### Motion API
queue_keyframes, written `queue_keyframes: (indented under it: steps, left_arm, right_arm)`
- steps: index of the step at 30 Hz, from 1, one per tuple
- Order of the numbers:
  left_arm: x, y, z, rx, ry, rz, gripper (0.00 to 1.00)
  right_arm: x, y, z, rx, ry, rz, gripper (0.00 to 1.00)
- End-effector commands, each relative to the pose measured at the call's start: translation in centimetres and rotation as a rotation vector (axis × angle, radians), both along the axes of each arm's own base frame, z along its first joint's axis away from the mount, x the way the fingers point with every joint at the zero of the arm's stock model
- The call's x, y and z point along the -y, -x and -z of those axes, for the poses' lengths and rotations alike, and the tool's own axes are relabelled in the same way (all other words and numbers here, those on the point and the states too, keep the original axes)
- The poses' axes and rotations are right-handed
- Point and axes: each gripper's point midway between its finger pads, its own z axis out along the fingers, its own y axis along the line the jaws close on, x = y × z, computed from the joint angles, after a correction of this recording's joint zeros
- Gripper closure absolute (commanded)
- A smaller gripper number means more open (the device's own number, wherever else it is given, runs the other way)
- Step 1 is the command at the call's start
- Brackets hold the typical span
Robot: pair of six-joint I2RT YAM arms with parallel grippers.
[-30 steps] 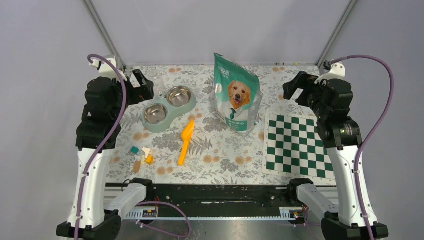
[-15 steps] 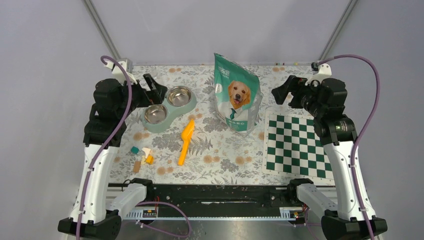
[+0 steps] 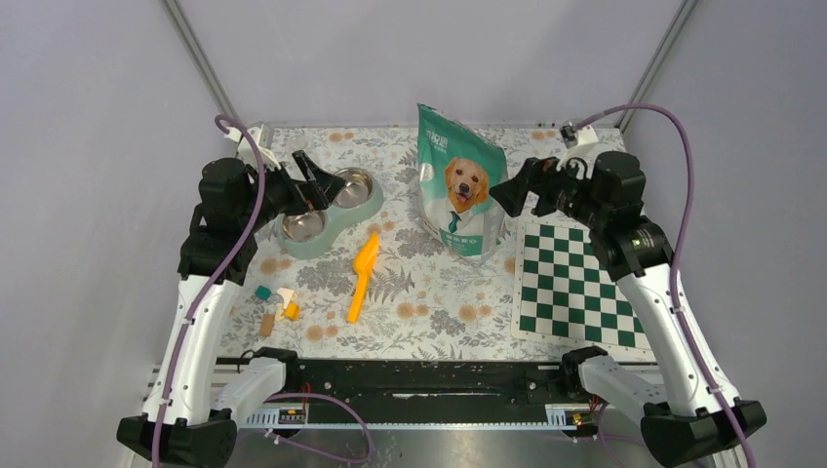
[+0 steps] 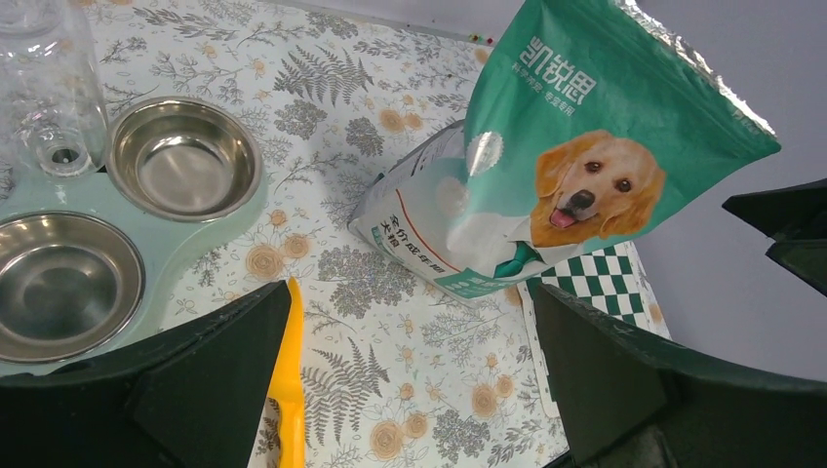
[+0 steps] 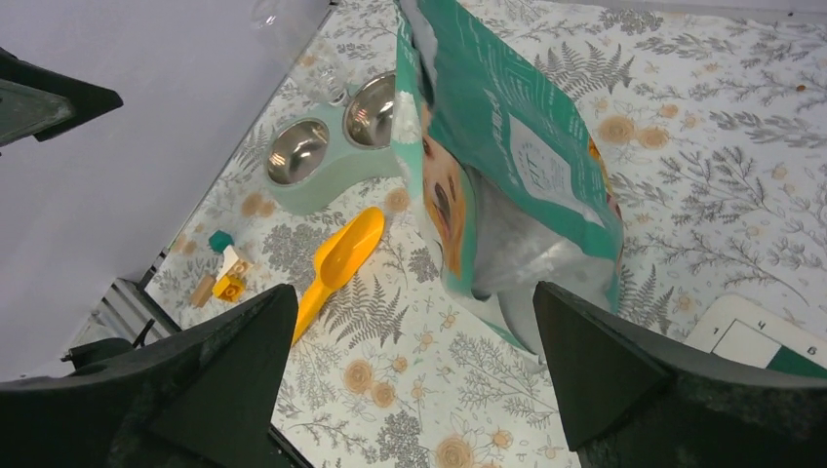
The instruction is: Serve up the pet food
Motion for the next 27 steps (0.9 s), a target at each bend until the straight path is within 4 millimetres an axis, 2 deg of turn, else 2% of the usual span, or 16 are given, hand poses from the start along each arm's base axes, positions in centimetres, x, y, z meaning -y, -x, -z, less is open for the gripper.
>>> queue_keyframes:
  steps: [1,6,8,10,11,12,14,17,19,21,22,24,27]
  left_arm:
    - [0.5,0.0,-2.5,0.087,0.037,0.023,0.02]
    - [0.3,0.2,-2.5,0.085,0.028,0.018,0.02]
    - [0.2,0.2,-2.6,0.083,0.02,0.009,0.02]
    - [0.0,0.2,-2.7,0.085,0.012,0.004,0.02]
    - [0.0,0.2,-2.7,0.085,0.011,0.002,0.02]
    - [-0.1,0.1,-2.7,0.086,0.009,-0.001,0.02]
    - [-0.2,0.0,-2.5,0.084,0.001,-0.008,0.02]
    - [-0.4,-0.3,-1.9,0.072,-0.013,-0.021,0.02]
    - [-0.5,-0.4,-1.6,0.062,-0.025,-0.021,0.02]
    - [-0.7,-0.4,-1.4,0.054,-0.042,-0.025,0.02]
    - [-0.8,-0.5,-1.4,0.053,-0.05,-0.029,0.02]
    - [-1.1,-0.4,-1.3,0.05,-0.065,-0.038,0.02]
    - [-1.4,-0.3,-1.1,0.05,-0.082,-0.049,0.02]
  right_arm:
    - [-0.8,-2.3,-3.8,0.124,0.029,0.04,0.01]
    - [-0.7,-5.3,-4.2,0.095,0.142,0.094,0.01]
    - [-1.6,-6.1,-4.3,0.074,0.175,0.058,0.0]
    - [-2.8,-6.9,-3.5,0.034,0.225,0.003,0.0]
    - [-3.4,-7.2,-4.3,0.043,0.243,-0.013,0.01]
    - [-3.9,-7.6,-3.9,0.035,0.275,-0.032,0.02]
    - [-4.8,-8.4,-3.1,0.019,0.35,-0.056,0.07]
    - [-5.8,-10.3,-3.0,0.017,0.425,-0.065,0.14]
    - [-6.3,-11.4,-2.9,-0.004,0.473,-0.092,0.24]
    - [-7.0,-12.5,-1.6,-0.056,0.531,-0.126,0.31]
    - [-7.2,-12.4,-2.4,-0.045,0.544,-0.141,0.34]
    - [-7.9,-12.7,-1.7,-0.056,0.576,-0.177,0.38]
    - [-8.7,-11.8,-0.7,-0.071,0.571,-0.24,0.39]
